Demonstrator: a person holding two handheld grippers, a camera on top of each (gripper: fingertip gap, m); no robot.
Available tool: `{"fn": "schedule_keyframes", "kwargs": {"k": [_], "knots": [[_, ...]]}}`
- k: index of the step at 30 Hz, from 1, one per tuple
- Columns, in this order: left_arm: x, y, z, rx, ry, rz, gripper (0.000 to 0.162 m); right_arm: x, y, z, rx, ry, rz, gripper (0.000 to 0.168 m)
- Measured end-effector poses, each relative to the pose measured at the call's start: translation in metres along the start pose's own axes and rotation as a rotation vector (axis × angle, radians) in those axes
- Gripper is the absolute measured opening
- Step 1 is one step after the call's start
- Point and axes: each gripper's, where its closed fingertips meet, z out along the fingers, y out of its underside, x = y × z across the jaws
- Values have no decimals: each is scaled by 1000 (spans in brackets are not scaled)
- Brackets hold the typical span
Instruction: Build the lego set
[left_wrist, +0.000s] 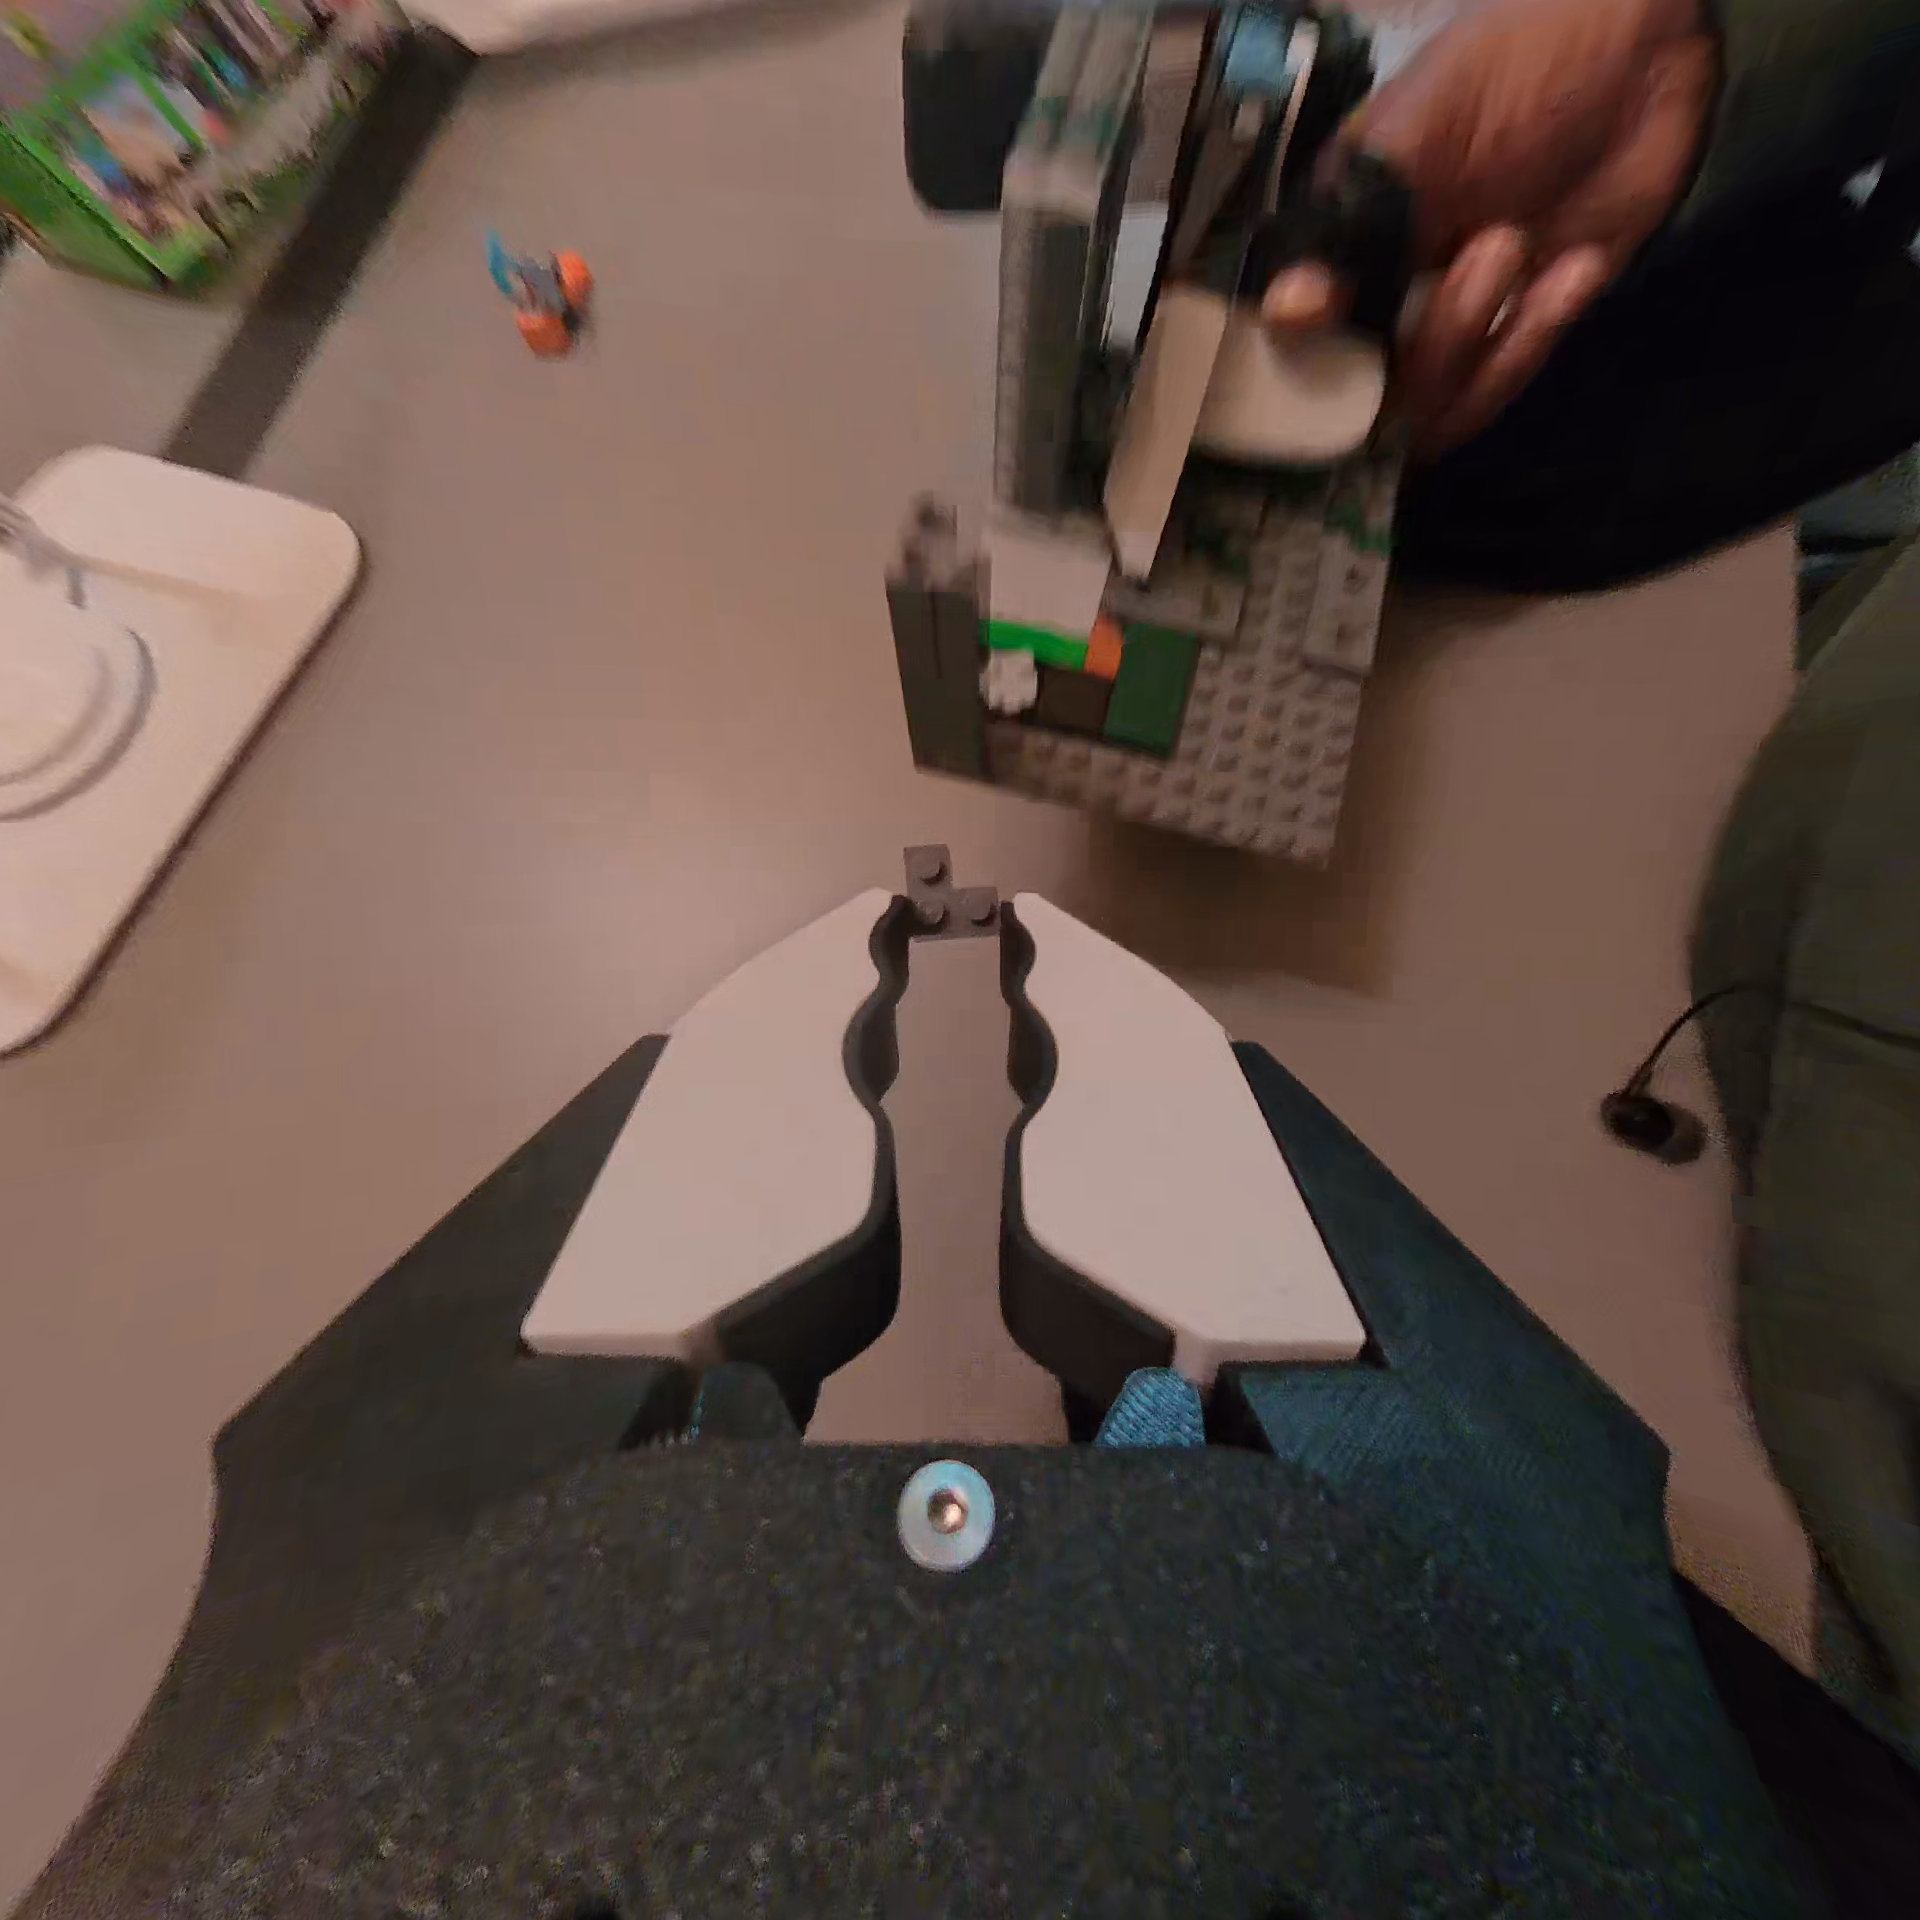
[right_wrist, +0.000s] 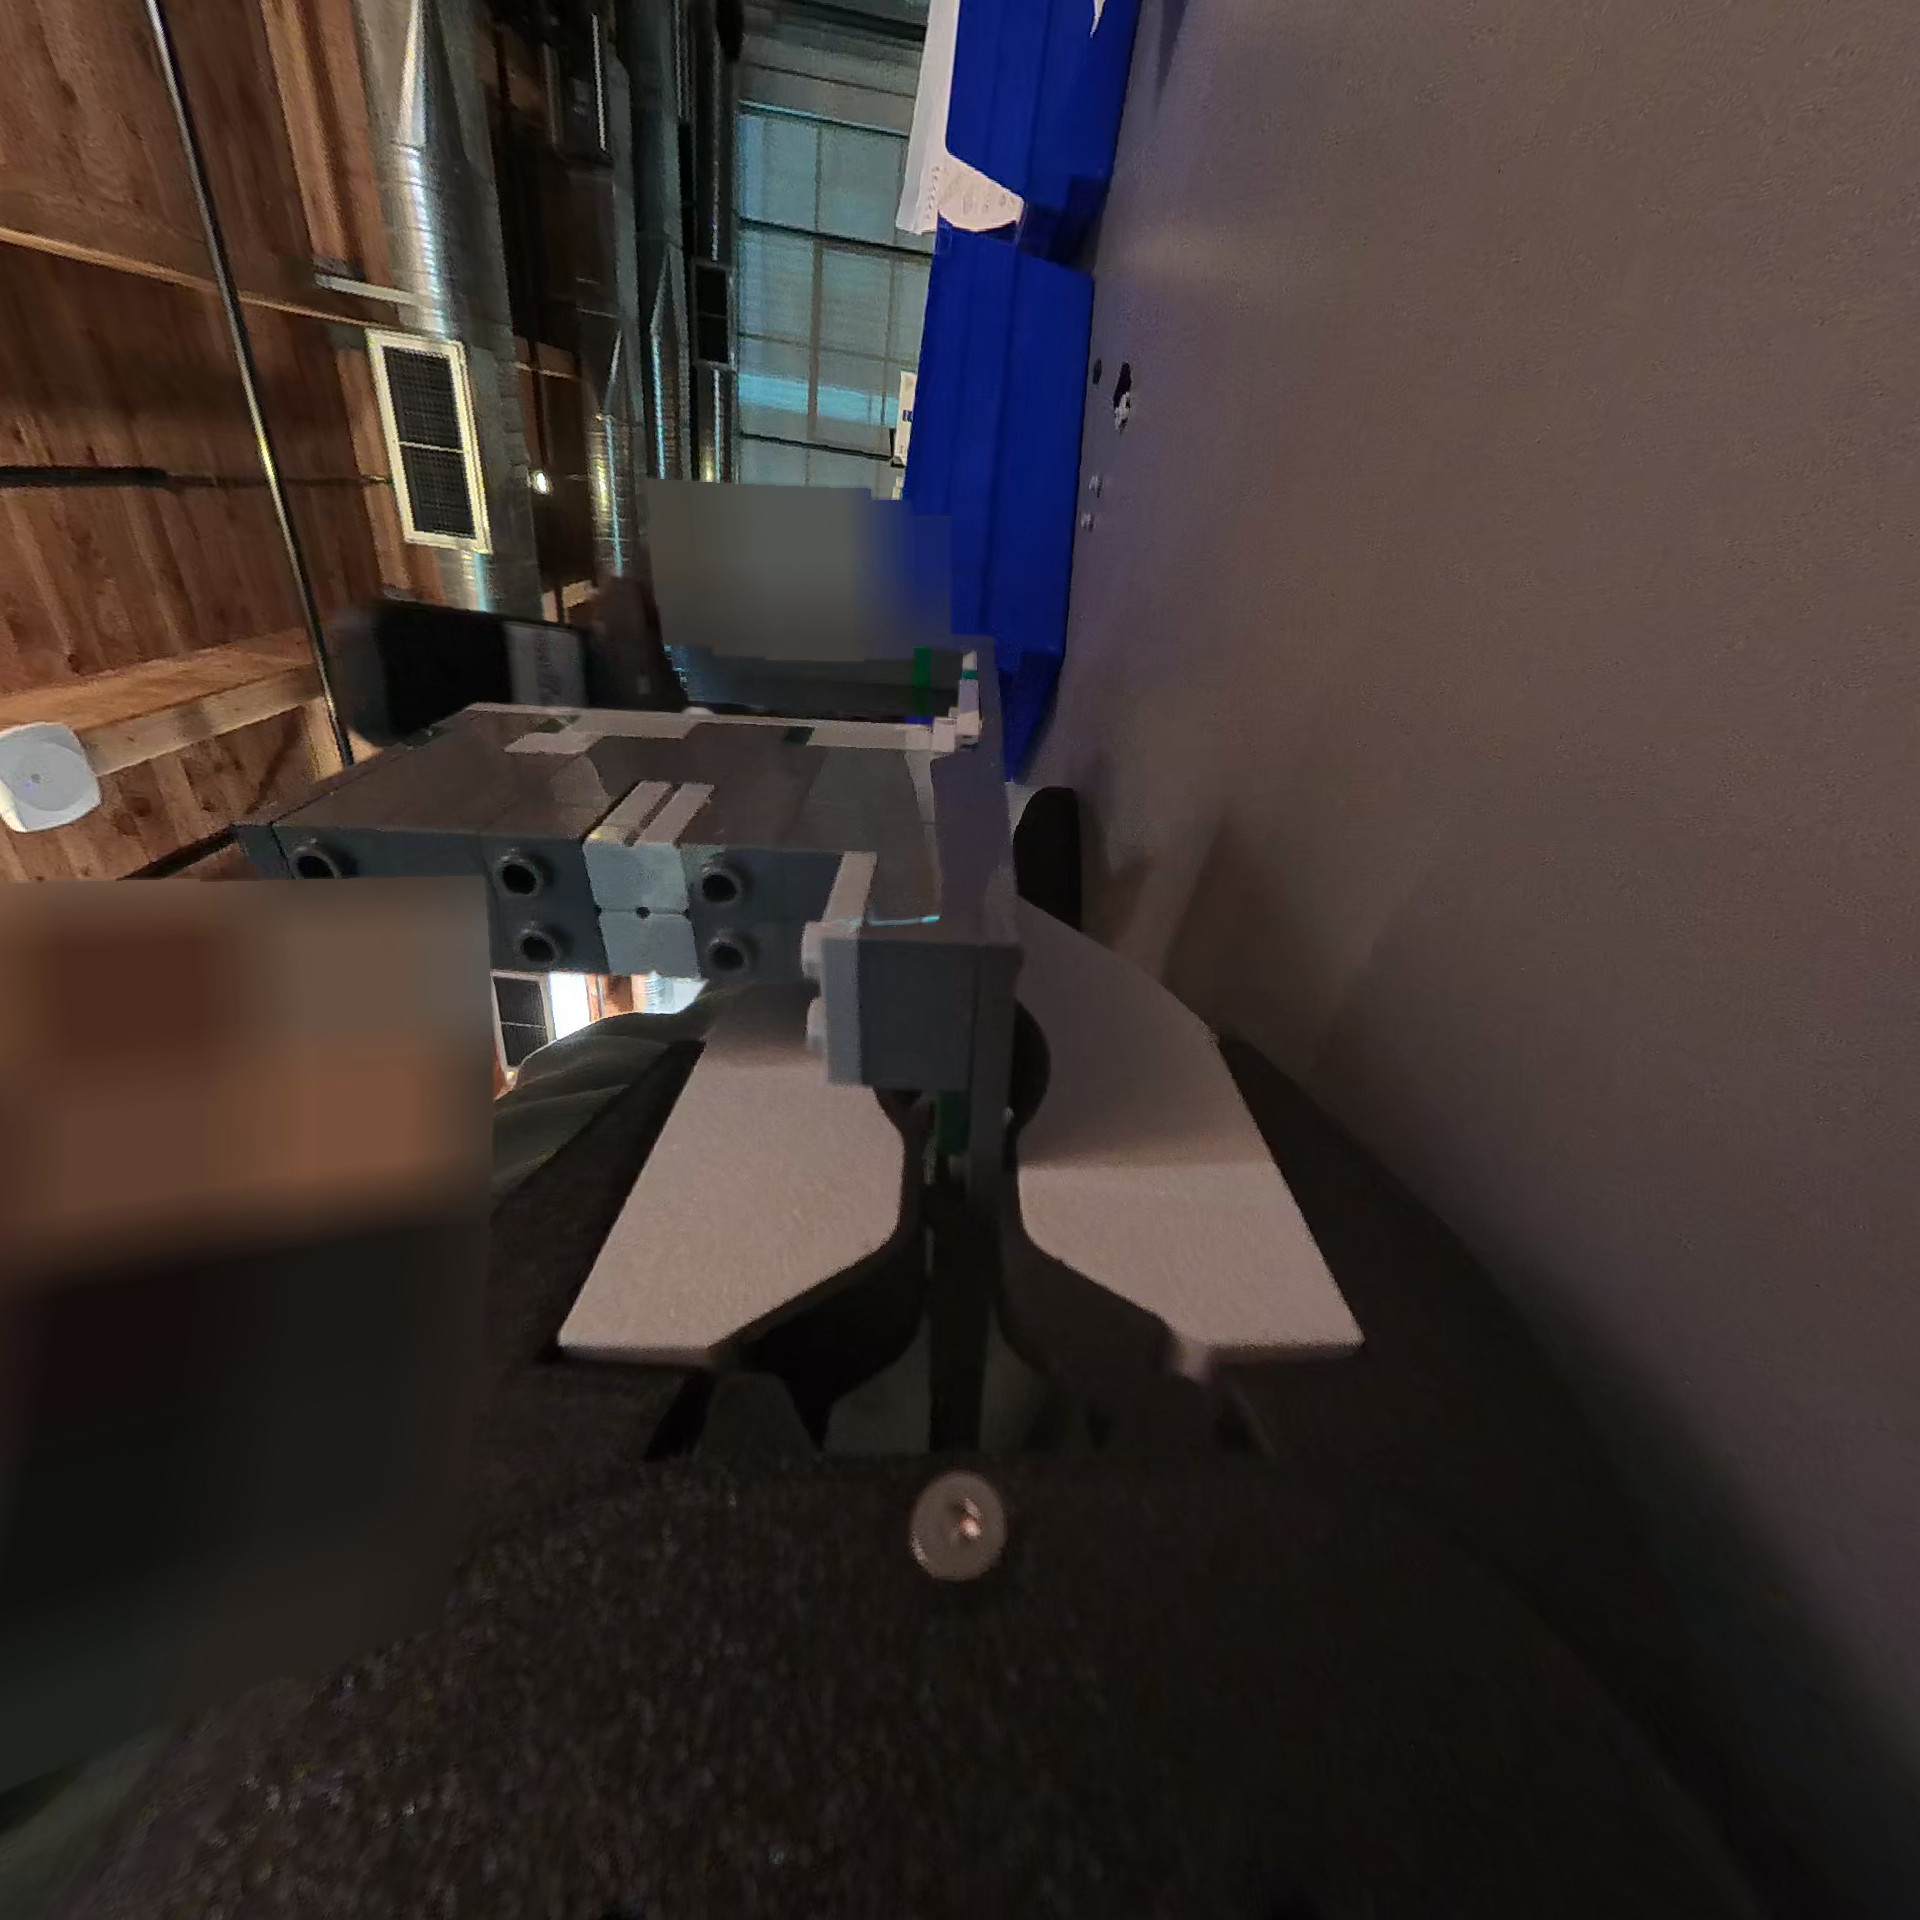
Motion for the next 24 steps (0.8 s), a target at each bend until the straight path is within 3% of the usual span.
{"fn": "schedule_keyframes", "kwargs": {"k": [5,9,24], "knots": [[-2,-35,-16,36,-1,48,16,3,7,16,-41,13,2,8],[1,-52,-13,99,51,-13,16,3,11,24,-55,6,5,8],[1,-39,-2,5,-13,162,16,2,12,25,-57,-5,5,8]]}}
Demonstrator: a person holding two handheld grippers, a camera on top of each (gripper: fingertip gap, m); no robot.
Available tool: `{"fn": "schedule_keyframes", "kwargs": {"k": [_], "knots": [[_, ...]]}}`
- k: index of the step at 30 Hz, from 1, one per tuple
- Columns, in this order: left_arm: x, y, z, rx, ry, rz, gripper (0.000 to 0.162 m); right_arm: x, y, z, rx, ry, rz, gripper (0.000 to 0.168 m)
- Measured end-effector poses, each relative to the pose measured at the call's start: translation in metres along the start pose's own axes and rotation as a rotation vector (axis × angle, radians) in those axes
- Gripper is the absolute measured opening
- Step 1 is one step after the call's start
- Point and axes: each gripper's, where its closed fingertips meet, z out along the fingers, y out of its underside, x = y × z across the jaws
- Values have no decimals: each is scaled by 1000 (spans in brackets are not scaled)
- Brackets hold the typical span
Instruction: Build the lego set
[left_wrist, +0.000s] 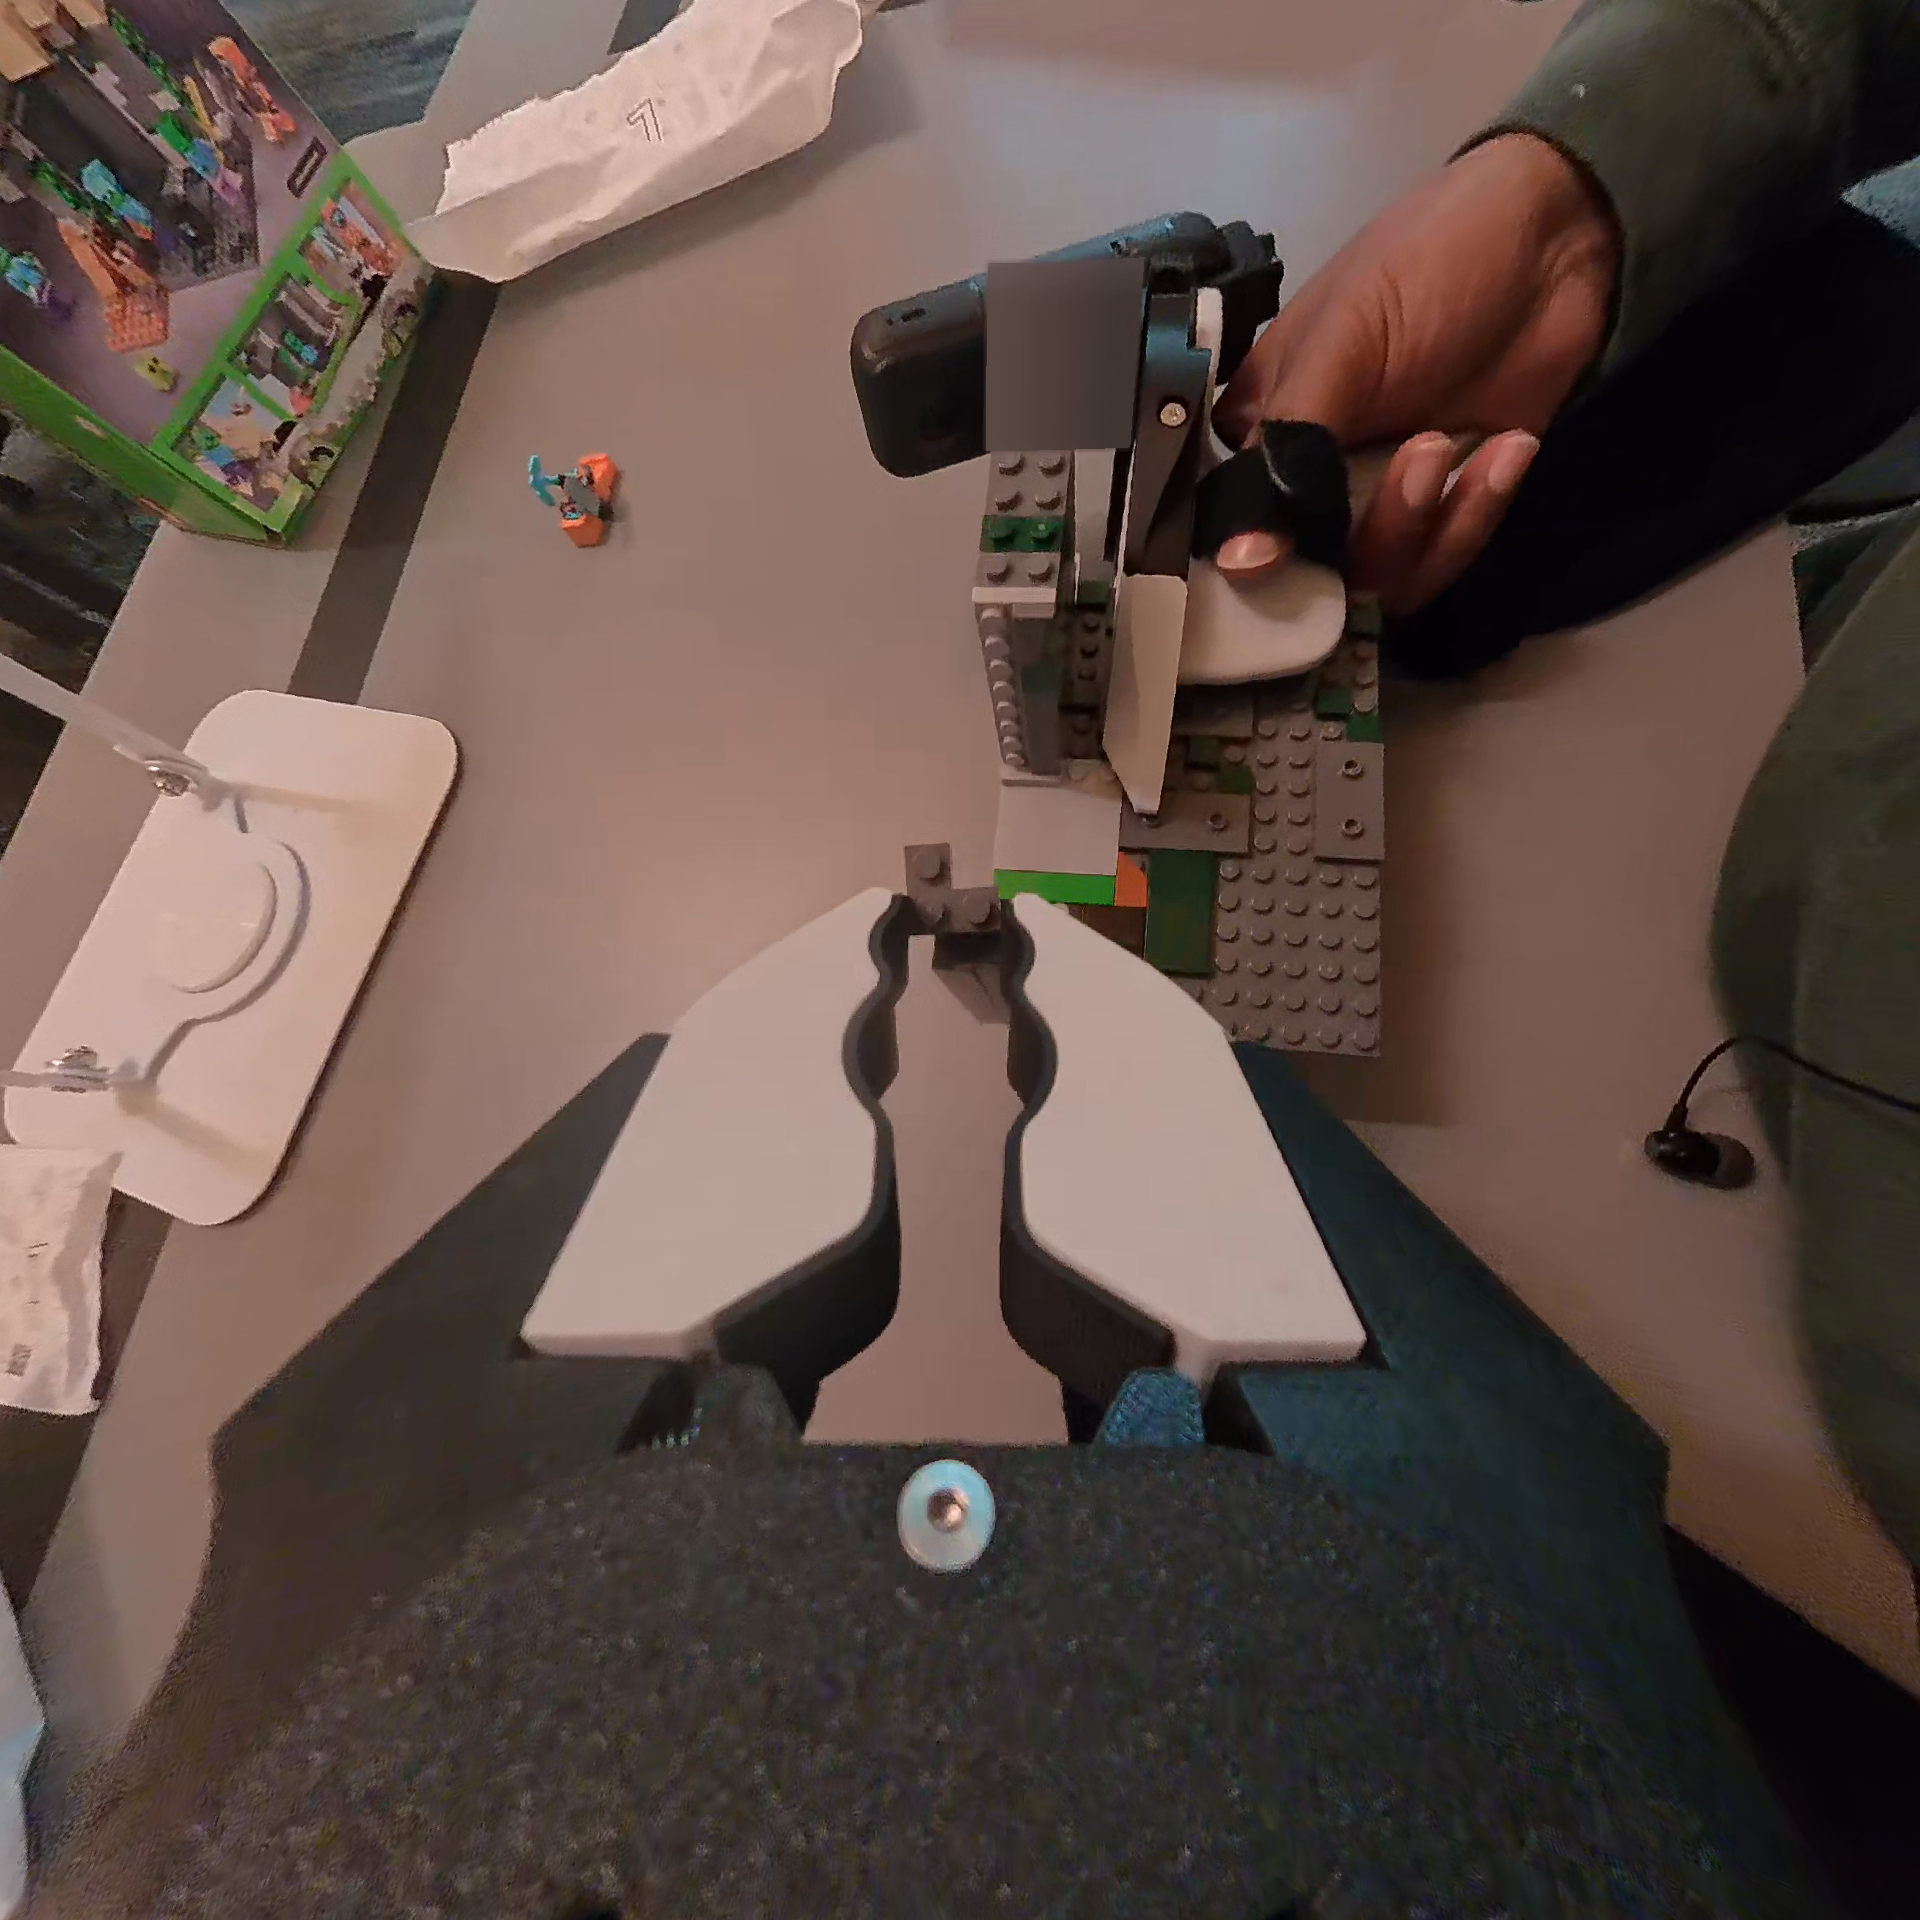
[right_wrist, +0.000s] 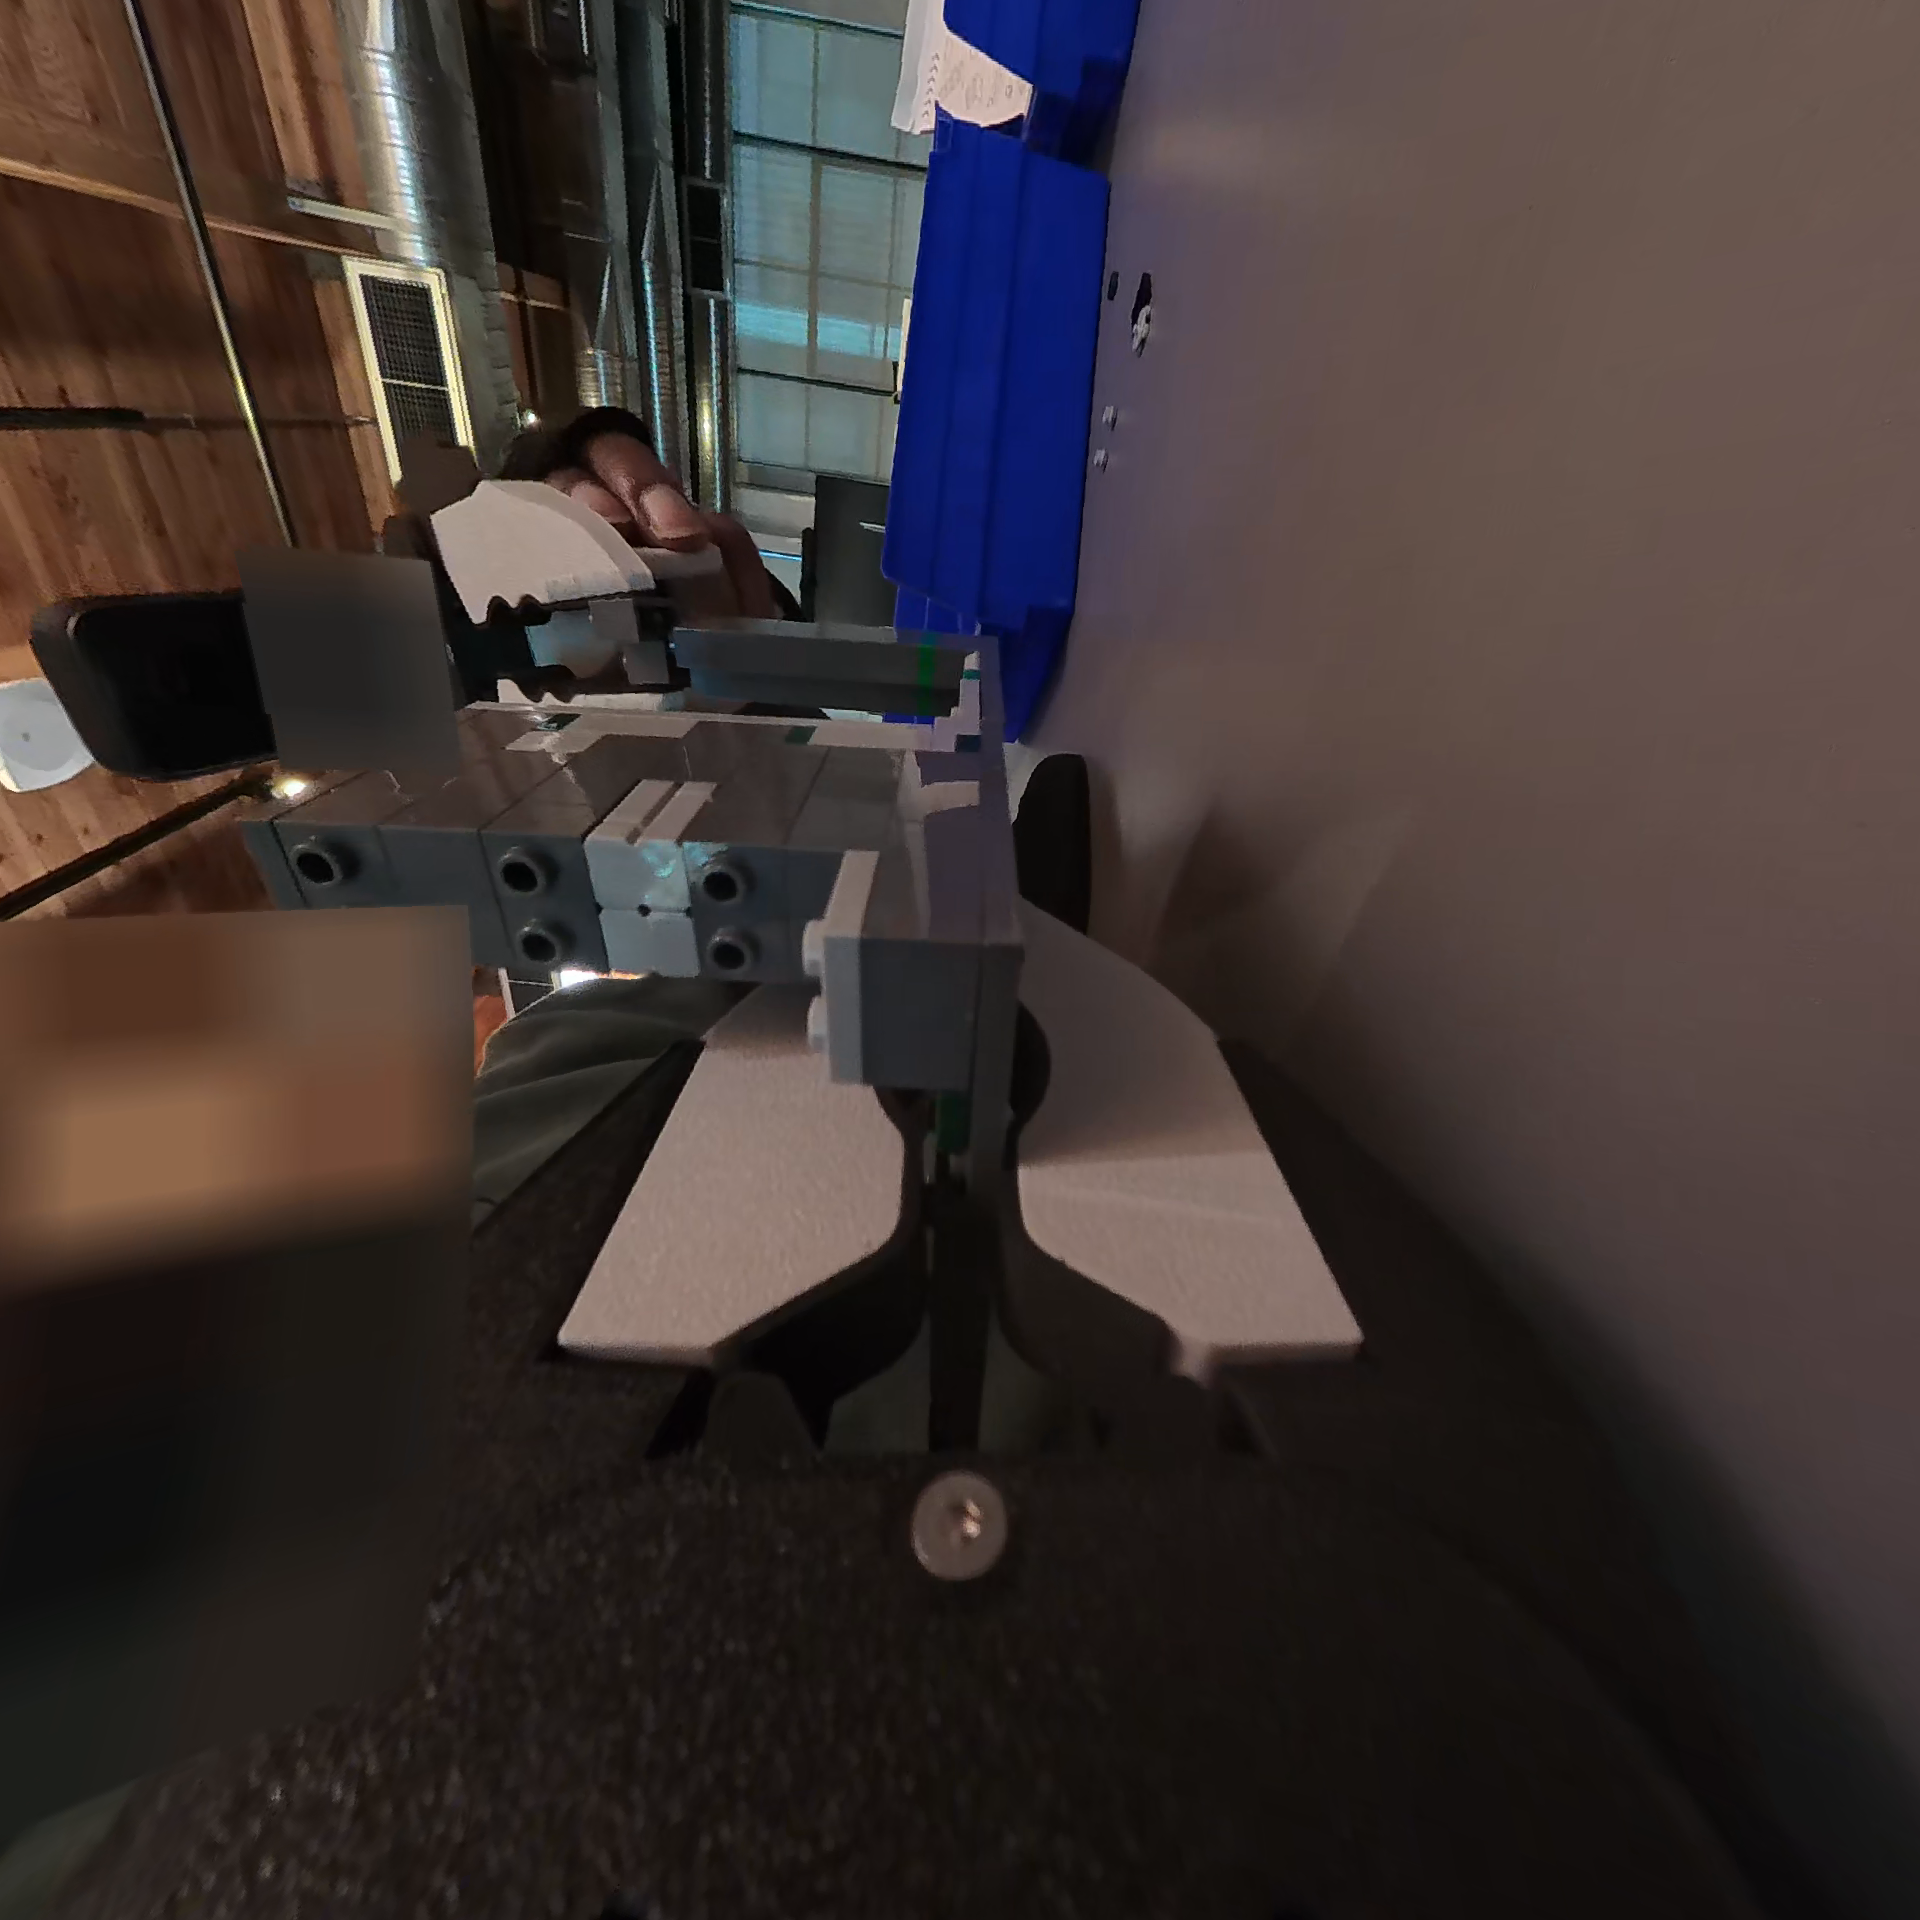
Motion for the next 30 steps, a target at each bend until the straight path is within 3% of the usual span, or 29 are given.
{"fn": "schedule_keyframes", "kwargs": {"k": [30], "knots": [[5,5,-3,-39,-2,58,16,3,2,2,-7,8,-4,8]]}}
